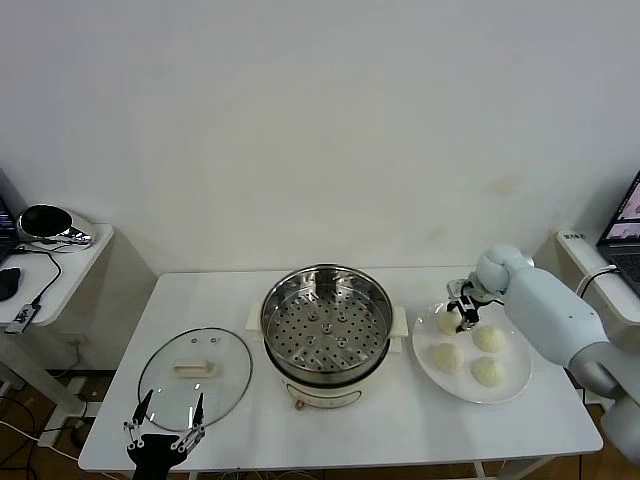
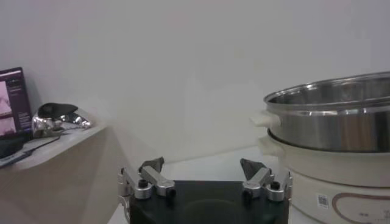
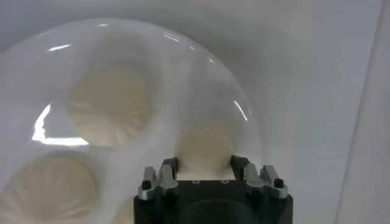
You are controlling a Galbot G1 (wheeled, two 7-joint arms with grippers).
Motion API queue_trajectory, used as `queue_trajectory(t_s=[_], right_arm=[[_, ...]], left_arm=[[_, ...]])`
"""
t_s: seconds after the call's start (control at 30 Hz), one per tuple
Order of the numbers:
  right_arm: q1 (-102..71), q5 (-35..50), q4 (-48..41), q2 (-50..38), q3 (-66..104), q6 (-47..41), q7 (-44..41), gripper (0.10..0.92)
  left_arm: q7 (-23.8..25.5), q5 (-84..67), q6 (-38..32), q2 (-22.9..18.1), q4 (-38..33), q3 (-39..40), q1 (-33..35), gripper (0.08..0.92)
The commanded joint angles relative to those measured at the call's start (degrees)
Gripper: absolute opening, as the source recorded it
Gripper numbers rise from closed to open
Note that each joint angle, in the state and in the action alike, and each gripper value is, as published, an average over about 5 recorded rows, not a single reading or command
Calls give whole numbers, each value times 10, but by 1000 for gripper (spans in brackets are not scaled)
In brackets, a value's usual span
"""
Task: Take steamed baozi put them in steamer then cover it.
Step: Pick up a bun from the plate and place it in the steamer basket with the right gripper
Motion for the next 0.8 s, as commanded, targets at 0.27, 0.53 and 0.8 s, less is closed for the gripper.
queue_trajectory(t_s=[0.27,0.53,0.8], right_arm=[[246,225,210,-121,-175,-26,-26,559],[372,340,244,-46,-282,-14,-7,568],[376,329,247,76,-338,24,11,577]], left_arm=[[2,-20,0,14,3,2,-4,823],[4,-55,1,24,4,2,-11,823],[5,-55,-2,18,7,-7,-13,823]])
